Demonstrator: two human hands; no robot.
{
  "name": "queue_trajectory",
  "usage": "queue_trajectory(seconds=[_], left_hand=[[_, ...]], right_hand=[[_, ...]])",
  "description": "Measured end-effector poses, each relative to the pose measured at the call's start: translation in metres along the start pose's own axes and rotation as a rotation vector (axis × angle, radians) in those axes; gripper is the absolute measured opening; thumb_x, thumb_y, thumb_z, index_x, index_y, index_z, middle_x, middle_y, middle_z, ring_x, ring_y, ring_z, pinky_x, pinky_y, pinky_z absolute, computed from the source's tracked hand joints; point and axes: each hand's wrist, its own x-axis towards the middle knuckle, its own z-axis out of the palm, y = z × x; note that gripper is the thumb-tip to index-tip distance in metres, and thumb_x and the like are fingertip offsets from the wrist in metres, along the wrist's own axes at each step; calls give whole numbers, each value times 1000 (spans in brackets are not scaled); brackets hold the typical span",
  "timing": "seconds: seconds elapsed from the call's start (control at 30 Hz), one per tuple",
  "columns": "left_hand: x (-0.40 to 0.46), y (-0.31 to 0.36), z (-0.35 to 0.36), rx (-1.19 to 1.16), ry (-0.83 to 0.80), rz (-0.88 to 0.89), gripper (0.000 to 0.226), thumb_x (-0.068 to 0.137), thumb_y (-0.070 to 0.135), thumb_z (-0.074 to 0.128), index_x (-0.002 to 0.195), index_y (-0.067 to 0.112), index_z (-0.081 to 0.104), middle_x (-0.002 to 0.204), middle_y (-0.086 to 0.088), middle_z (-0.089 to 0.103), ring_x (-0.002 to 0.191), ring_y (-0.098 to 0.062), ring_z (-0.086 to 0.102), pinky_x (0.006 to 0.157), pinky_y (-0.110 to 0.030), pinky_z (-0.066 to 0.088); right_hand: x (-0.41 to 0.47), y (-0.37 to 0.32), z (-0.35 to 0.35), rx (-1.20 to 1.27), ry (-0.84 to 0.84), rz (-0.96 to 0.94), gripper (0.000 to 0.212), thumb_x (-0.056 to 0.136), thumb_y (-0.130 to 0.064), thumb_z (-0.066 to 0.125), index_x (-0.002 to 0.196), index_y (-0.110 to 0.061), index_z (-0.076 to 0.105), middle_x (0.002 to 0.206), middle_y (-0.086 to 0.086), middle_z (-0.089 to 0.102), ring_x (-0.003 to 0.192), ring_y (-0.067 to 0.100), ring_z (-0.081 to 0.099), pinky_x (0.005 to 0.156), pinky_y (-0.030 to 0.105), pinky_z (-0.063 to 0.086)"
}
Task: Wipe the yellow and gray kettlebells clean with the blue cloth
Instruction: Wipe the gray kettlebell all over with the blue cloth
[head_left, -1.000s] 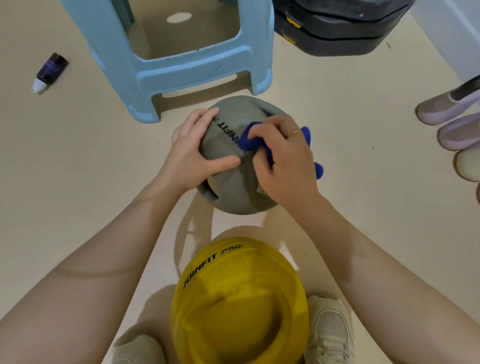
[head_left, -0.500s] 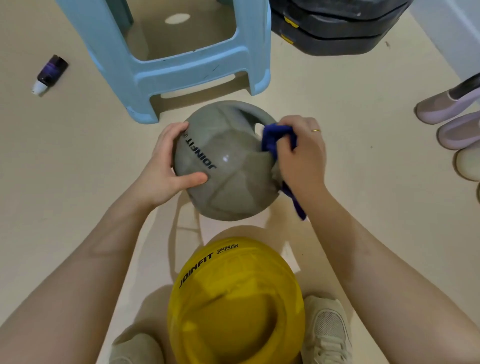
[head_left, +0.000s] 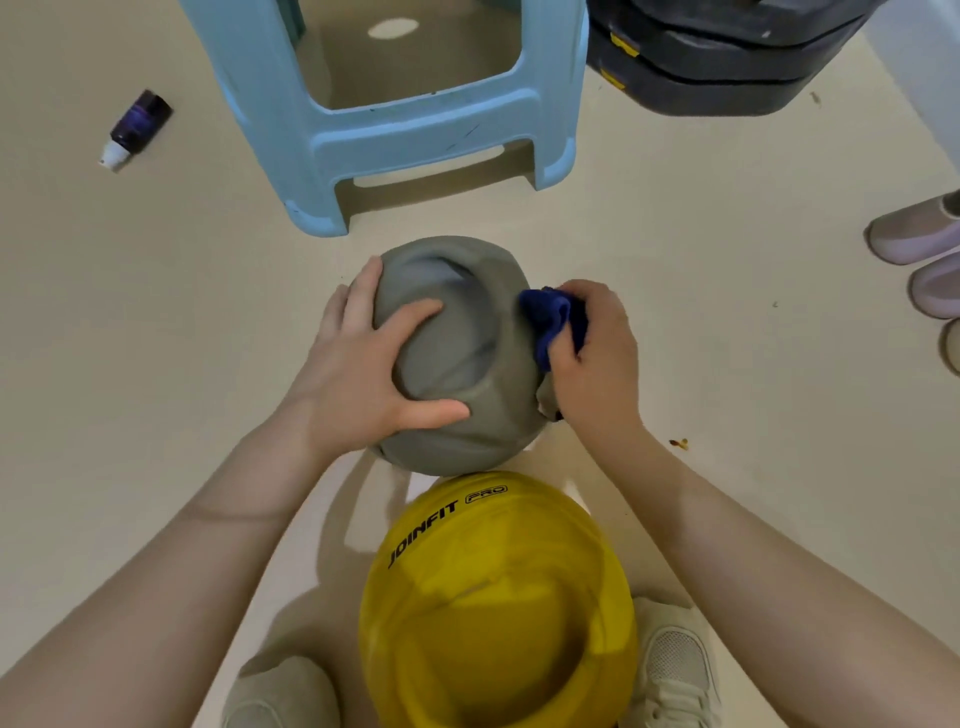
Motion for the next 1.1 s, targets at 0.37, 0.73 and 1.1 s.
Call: queue_trajectory(seconds=[0.37, 0.73, 1.1], left_hand=[[16, -9, -13, -135, 17, 12, 92, 50, 68, 67, 134, 40, 42, 157, -6, 2, 144, -24, 5, 117, -43, 17], [16, -7, -11, -108, 2, 14, 92, 50, 77, 51, 135, 43, 38, 157, -10, -2, 145, -30, -1, 117, -49, 12], [49, 39, -5, -43, 312, -6, 39, 90, 45, 52, 125, 28, 58, 156, -5, 17, 142, -32, 13, 115, -48, 14]], right_hand=[[34, -42, 14, -198, -105, -118, 21, 92, -23, 48, 106, -27, 63, 103, 2, 52, 85, 19, 54, 66, 26, 38], [68, -45, 22, -48, -175, -55, 19, 86, -18, 52, 94, -28, 67, 100, 1, 62, 92, 17, 56, 83, 31, 45], [38, 26, -10, 79, -155, 526, 18, 84, -11, 43, 72, -22, 50, 72, -5, 54, 72, 18, 51, 61, 26, 40]])
